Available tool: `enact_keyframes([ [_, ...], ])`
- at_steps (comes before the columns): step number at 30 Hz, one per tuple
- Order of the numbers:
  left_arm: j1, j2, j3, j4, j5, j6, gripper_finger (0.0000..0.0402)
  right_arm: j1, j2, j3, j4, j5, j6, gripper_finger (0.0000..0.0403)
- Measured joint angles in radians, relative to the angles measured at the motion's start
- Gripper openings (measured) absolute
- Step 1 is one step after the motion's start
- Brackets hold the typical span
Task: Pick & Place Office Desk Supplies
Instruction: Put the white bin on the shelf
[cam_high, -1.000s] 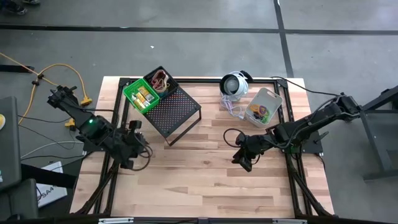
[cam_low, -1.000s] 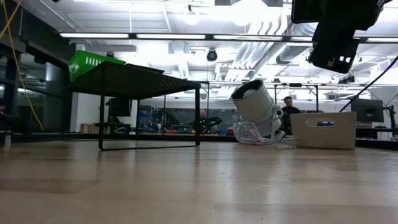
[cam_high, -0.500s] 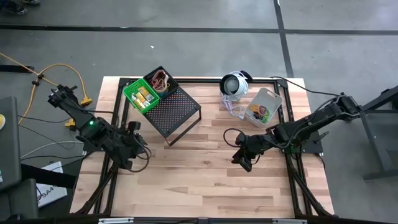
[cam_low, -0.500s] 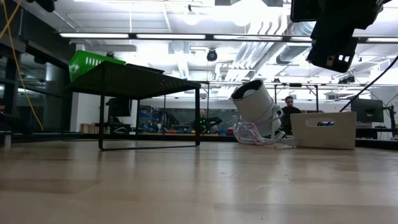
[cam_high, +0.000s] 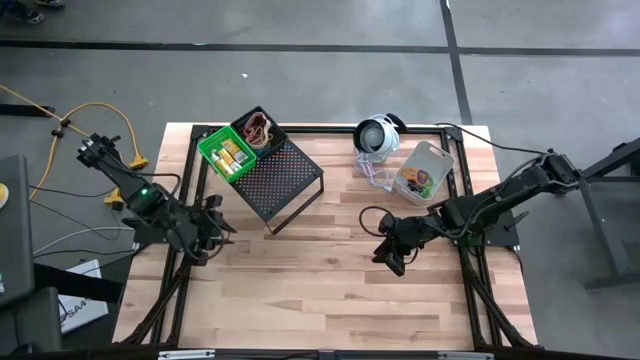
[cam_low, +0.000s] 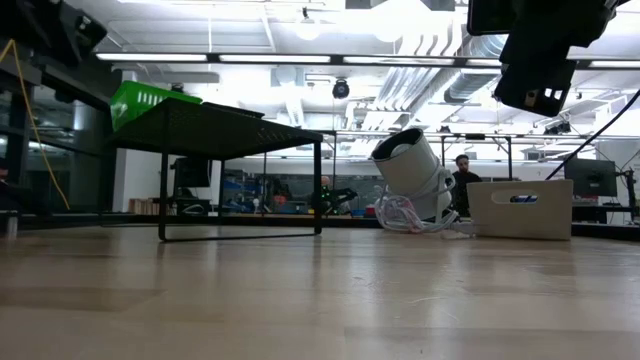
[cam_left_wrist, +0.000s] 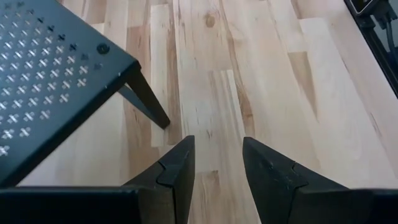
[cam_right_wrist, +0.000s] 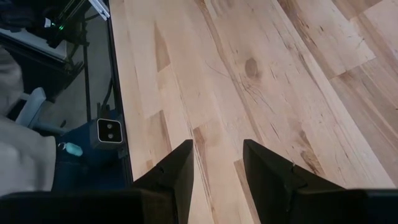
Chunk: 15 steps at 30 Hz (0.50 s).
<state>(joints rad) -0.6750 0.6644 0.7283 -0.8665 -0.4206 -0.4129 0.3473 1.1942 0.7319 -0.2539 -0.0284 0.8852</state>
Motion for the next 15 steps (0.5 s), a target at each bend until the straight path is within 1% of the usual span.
enact_keyframes([
  [6,0.000,-0.039,-0.080,0.075,0.000,-0.004,0.0128,0.000,0.000,0.000,0.000,0.000,0.000,0.0128],
  [12,-0.021,-0.092,-0.176,0.258,0.000,0.000,0.0128,0.000,0.000,0.000,0.000,0.000,0.000,0.0128],
  [15,-0.029,-0.139,-0.228,0.314,0.001,0.022,0.0128,0.000,0.000,0.000,0.000,0.000,0.000,0.0128],
])
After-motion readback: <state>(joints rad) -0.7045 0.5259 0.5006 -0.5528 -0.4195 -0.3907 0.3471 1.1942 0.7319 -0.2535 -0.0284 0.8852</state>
